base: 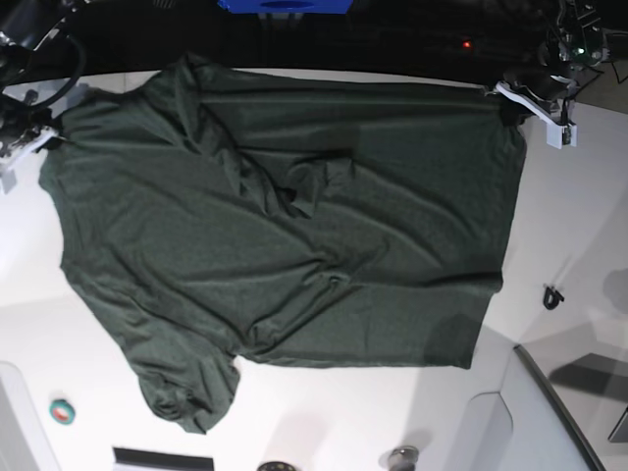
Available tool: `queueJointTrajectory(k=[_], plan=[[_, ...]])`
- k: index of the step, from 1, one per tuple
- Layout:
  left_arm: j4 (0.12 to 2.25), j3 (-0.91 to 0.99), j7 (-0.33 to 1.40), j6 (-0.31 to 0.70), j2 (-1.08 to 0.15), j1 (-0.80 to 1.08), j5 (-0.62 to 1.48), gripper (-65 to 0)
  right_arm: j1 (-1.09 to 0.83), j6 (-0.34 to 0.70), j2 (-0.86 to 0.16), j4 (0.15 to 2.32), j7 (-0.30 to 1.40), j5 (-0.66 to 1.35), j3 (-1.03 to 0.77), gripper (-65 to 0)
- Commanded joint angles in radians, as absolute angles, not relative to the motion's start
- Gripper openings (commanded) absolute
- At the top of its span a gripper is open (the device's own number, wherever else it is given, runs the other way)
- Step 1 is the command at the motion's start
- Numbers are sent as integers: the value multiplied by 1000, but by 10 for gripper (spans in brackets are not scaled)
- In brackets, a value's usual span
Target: Layout the t-shirt on the table in an organized manner, then fold the t-shirt properly
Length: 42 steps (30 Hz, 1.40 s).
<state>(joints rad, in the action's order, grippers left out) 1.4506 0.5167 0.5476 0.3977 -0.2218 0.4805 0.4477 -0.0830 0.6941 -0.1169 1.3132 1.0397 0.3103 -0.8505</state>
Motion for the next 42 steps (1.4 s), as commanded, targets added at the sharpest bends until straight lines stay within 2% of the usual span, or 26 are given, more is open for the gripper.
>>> queueJointTrajectory(k=[1,5,6,10,14,16,18,22,27,32,33,35,36,38,39,40,41,42], plan=[[1463,524,535,401,-234,487,452,-650,-76,698,-137,1331,1029,320,-852,-594],[1469,524,535,401,-231,493,452,-650,-76,698,-134,1333,1029,320,-852,-509],[1469,524,536,401,-231,493,452,-627,-76,698,-134,1334,1029,320,-852,-483],[1468,524,536,401,-229,496,452,-466,-76,698,-136,1336,1029,320,-854,-360],[1469,524,536,400,-229,509,453,-263,-76,698,-137,1337,1029,320,-860,-224],[1468,526,536,400,-229,510,453,-196,-77,698,-136,1356,1029,320,-862,-188],[1468,538,536,398,-229,510,453,-168,-90,698,-134,1394,1027,320,-862,-186],[1469,641,536,357,-208,512,453,-169,-127,698,-131,1494,978,320,-863,-189],[1477,777,536,361,-208,512,460,-169,-157,698,-130,1600,957,325,-840,-189],[1566,883,536,364,-171,510,461,-176,-180,698,-133,1721,957,323,-578,-189],[1589,891,536,364,-162,510,461,-197,-185,698,-133,1745,957,323,-503,-189],[1627,891,536,364,-142,503,461,-321,-185,698,-136,1778,957,323,-354,-189],[1639,891,536,364,-133,499,461,-408,-182,698,-137,1778,957,323,-286,-189],[1650,865,536,364,-125,498,461,-634,-160,698,-137,1774,957,318,-143,-191],[1655,848,536,364,-125,495,461,-650,-151,698,-137,1773,958,298,-68,-197],[1655,832,536,364,-124,487,461,-650,-145,698,-136,1778,957,265,-2,-230],[1652,822,536,364,-124,483,455,-650,-136,698,-131,1779,955,219,64,-302],[1647,812,536,364,-124,479,453,-650,-124,698,-130,1781,944,162,130,-410]])
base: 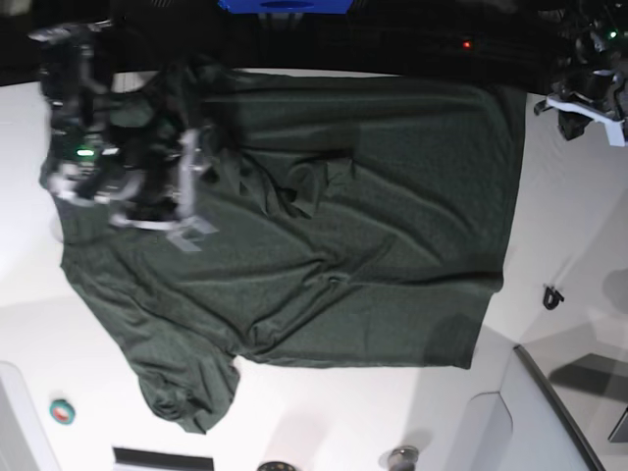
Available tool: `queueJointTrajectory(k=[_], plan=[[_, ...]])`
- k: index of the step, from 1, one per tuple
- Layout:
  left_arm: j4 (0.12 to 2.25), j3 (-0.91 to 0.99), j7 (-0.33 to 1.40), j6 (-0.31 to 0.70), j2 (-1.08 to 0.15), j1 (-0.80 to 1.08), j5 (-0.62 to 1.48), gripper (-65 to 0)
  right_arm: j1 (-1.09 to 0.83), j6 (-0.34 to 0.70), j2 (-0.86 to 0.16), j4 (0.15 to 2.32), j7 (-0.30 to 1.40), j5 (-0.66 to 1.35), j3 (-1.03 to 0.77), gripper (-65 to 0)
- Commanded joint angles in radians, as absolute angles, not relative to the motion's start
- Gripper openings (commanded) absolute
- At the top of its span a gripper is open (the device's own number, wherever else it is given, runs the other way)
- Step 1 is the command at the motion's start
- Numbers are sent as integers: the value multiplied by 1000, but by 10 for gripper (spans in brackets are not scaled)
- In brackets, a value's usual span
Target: Layout the t-shirt on the table in an organized manner, then fold the t-shirt properly
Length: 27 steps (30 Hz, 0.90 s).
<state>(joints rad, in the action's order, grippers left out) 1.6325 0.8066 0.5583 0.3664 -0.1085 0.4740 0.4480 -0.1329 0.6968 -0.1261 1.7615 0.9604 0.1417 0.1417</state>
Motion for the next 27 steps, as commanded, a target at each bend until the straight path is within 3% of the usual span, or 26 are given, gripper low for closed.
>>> queueJointTrajectory(k=[1,2,3,5,11,14,18,19,27], plan=[[1644,800,536,364,-124,479,453,-650,-116,698,-117,1776,923,101,197,-551],[1641,791,536,364,-124,479,453,-650,-111,698,-97,1773,895,36,257,-650],[1641,788,536,364,-124,479,453,-650,-111,682,-82,1771,869,-22,300,-650],[1641,786,536,364,-124,479,453,-650,-111,619,-54,1759,823,-133,374,-576],[1641,794,536,364,-124,479,453,-650,-70,602,-16,1698,802,-254,516,-564],[1641,794,536,364,-127,486,453,-650,-53,602,-30,1692,805,-255,613,-464],[1635,794,536,364,-127,487,453,-650,-38,601,-48,1678,799,-384,737,-176],[1626,794,536,364,-127,487,453,-650,-38,601,-47,1669,797,-429,760,-143],[1583,796,535,364,-130,479,453,-650,-10,601,42,1535,742,-544,811,-137]])
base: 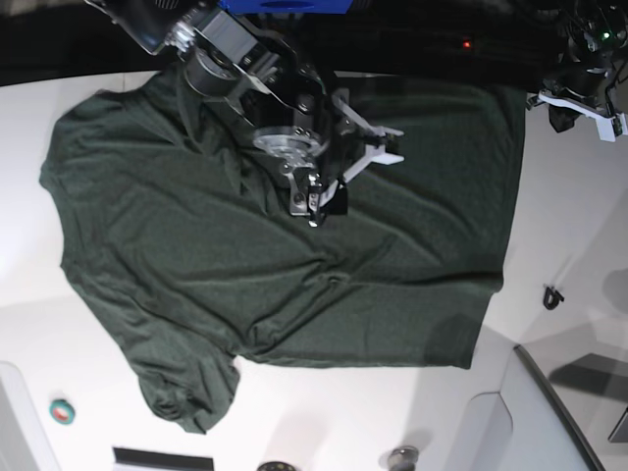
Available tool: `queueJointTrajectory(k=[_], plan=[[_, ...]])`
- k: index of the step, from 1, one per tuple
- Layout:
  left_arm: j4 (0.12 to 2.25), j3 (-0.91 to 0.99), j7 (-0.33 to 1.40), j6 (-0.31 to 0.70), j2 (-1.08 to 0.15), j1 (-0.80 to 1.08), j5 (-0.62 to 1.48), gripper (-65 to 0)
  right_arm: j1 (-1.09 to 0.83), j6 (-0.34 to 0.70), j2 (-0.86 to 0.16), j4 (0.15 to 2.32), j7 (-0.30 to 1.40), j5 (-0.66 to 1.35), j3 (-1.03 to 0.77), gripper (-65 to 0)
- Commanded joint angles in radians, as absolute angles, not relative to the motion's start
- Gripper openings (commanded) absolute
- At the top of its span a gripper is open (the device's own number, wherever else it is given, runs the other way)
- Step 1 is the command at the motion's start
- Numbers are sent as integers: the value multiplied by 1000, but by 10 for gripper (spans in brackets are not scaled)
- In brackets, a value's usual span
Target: Layout the t-shirt on the table in an organized manner, then fold the t-shirt properly
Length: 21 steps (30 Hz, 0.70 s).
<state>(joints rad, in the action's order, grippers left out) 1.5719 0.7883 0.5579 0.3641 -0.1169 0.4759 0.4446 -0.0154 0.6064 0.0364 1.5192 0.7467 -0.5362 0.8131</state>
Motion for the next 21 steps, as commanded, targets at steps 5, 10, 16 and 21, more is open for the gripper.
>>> queueJointTrajectory(k=[5,10,16,21], plan=[[1575,796,533,364,-131,486,453,-650,16,601,102,1449,734,-544,809,-260],[1575,797,532,364,-131,487,453,-650,50,601,111,1382,734,-541,809,-383],[1575,797,532,364,-131,484,453,-650,94,601,111,1320,734,-539,808,-438],[1575,797,532,364,-131,484,453,-650,108,601,113,1293,733,-539,808,-537]])
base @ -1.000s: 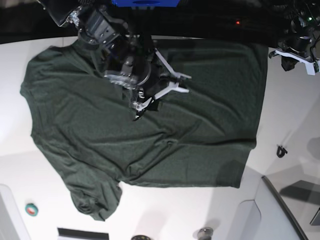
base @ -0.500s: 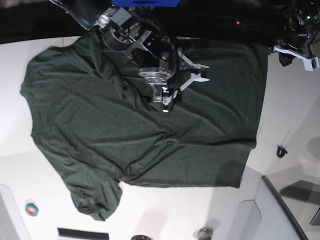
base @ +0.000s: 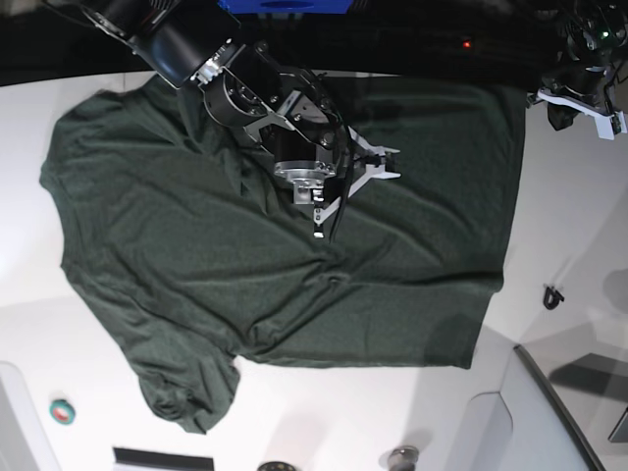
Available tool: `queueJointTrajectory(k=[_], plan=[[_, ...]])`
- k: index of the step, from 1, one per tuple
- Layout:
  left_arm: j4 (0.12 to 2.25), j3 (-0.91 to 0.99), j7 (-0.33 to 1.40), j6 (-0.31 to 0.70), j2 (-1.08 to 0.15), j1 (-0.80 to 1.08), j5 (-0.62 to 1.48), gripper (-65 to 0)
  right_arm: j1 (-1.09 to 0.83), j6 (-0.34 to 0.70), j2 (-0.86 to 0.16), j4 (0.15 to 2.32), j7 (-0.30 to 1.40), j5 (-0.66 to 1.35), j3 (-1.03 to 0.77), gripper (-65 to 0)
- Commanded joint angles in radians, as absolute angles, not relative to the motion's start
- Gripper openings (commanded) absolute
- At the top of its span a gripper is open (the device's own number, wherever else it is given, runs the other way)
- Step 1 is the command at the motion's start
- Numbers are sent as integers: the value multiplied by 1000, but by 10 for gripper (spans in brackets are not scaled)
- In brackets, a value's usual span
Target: Layout the t-shirt on the table in an organized manner, then fold the t-shirt properly
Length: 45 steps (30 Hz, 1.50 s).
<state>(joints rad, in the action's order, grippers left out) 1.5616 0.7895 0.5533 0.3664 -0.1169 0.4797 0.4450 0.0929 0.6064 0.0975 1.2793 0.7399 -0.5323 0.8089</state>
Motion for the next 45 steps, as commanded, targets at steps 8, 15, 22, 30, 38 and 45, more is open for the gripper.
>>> queueJointTrajectory(k=[8,15,22,30,38,45], plan=[[1575,797,532,364,-131,484,453,-650,160,578,131,1339,733,-541,791,-642],[1575,797,533,364,-131,487,452,-650,288,430,139,1336,733,-539,760,-642],[1575,797,535,363,-131,484,452,-650,380,291,139,1320,696,-403,760,-642],[1573,797,535,363,-131,487,452,-650,407,-16,137,1250,633,-245,760,-642],[1501,788,535,363,-150,476,452,-650,320,-41,133,1334,598,-243,760,-267],[1504,796,532,364,-159,476,452,-650,101,-33,45,1658,633,-232,441,-246]])
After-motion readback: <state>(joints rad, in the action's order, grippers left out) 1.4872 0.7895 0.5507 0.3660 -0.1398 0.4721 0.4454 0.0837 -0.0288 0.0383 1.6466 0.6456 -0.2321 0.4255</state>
